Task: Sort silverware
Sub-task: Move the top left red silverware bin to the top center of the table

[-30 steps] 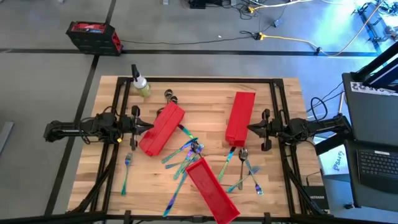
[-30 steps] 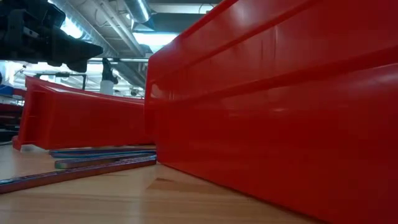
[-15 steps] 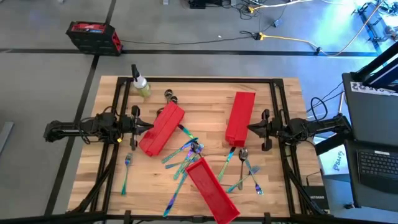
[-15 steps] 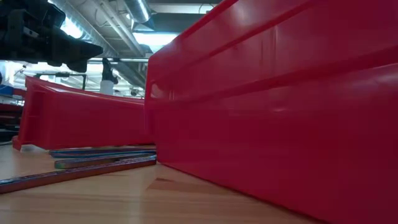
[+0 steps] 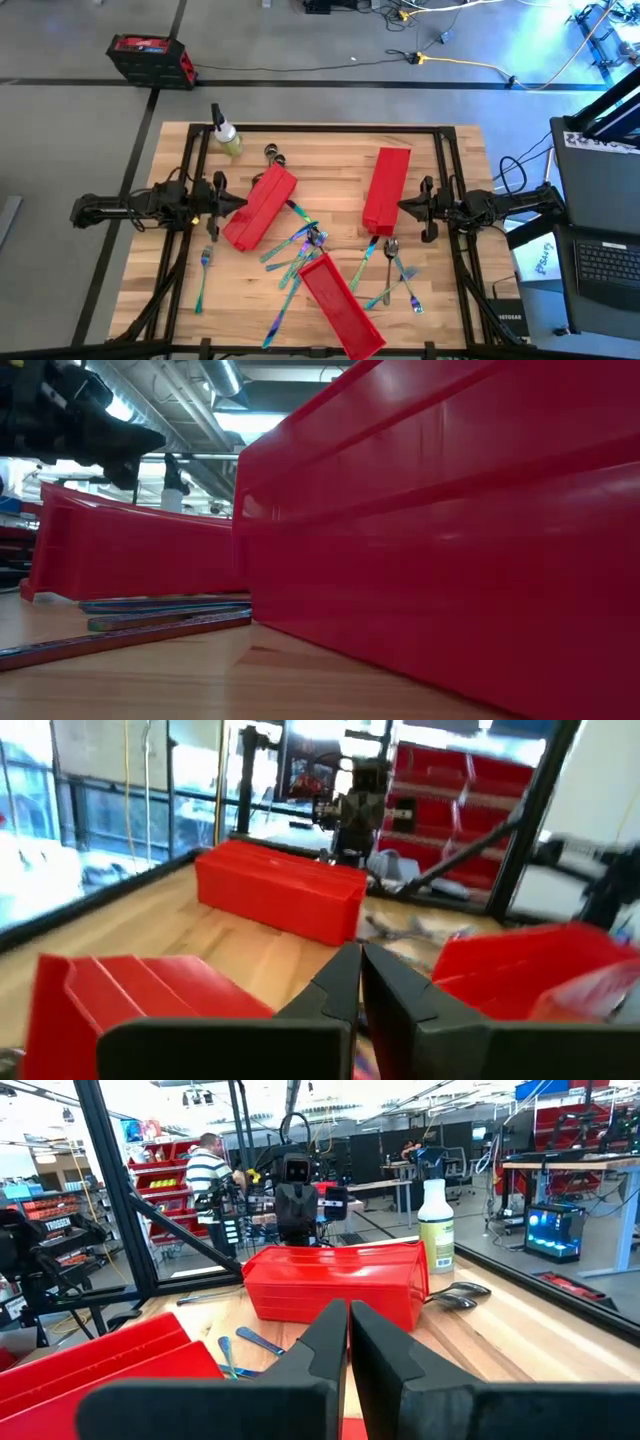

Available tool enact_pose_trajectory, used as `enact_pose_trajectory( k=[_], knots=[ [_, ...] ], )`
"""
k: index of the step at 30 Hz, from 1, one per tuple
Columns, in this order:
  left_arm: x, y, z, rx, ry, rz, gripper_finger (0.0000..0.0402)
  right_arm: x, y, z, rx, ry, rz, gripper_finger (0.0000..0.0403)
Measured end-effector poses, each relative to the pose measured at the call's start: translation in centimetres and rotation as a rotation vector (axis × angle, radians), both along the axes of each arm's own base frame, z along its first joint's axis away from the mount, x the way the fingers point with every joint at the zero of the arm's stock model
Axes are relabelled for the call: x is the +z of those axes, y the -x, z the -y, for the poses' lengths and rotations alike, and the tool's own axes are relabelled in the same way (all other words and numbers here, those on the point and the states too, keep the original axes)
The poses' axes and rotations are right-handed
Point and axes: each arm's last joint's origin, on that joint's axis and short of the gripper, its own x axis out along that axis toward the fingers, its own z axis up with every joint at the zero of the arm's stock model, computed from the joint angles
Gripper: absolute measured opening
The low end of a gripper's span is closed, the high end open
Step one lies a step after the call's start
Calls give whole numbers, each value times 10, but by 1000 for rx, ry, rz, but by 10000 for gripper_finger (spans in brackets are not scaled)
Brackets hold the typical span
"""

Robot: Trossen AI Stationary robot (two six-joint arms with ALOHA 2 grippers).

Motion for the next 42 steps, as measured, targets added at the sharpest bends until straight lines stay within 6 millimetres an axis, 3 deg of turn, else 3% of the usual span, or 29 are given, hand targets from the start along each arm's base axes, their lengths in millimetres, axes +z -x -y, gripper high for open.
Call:
enact_pose_trajectory(
  k=[9, 14, 20, 25, 30, 36, 42],
  knots=[
    [2, 0, -2, 64, 133, 40, 0, 0, 0, -1, 44, -103, 8, 1],
    [18, 3, -4, 100, 217, 200, 1, 0, 0, -1, 40, -101, 4, 1],
    [19, 5, -10, 280, 406, 274, 50, 0, 0, -1, 50, -100, 3, 1],
    [11, 2, -15, 390, 558, 87, 121, 0, 0, -1, 49, -99, 3, 1],
    [40, -5, -19, 422, 502, 26, 171, 0, 0, -1, 49, -99, 2, 1],
    [55, -29, -27, 454, 434, -283, 184, 0, 0, -1, 41, -99, 2, 1],
    [62, -52, -40, 437, 464, -412, 184, 0, 0, -1, 41, -100, 1, 1]
  ],
)
